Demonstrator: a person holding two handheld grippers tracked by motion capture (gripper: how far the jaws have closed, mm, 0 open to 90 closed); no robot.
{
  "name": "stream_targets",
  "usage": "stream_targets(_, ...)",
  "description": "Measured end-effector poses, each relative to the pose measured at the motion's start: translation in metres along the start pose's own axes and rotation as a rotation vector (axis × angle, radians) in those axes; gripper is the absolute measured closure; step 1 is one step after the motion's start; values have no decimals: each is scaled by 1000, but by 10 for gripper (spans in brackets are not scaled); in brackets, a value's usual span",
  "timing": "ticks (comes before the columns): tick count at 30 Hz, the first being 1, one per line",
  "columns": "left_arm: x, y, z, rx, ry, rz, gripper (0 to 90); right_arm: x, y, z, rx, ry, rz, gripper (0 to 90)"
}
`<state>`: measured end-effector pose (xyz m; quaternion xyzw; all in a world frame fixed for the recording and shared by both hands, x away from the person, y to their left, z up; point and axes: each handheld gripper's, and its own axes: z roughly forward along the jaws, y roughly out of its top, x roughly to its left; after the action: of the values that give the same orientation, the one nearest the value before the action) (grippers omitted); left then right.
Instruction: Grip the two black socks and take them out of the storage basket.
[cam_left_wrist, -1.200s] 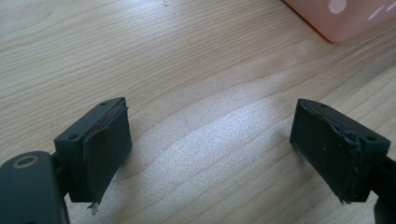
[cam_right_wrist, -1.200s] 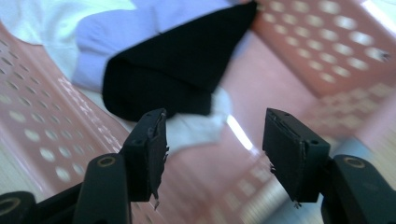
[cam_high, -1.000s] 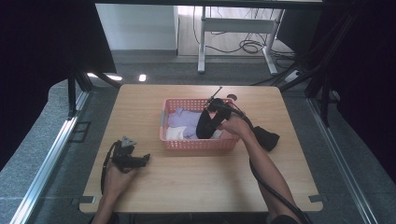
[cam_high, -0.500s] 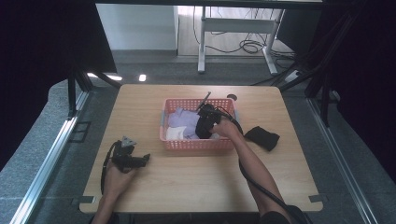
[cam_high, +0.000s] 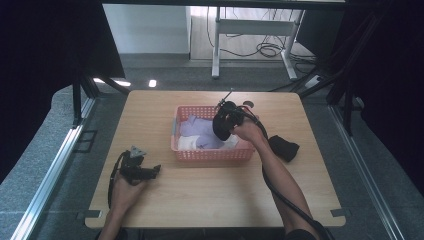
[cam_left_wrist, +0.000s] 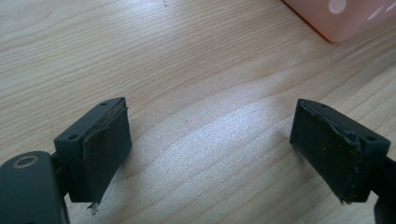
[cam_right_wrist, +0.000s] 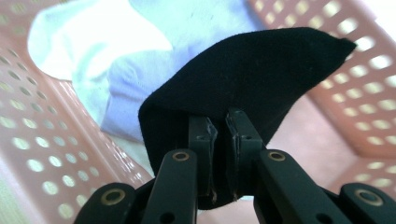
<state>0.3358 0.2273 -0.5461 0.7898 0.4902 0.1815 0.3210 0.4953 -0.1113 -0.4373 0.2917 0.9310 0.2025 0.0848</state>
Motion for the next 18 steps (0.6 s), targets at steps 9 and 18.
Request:
stream_targets(9, 0, 0, 0, -2, -1, 0, 120, 1, 10, -29, -44, -26, -3, 819)
stream_targets(18, 0, 0, 0, -5, 0, -1, 120, -2, 11, -52, -68, -44, -13, 819)
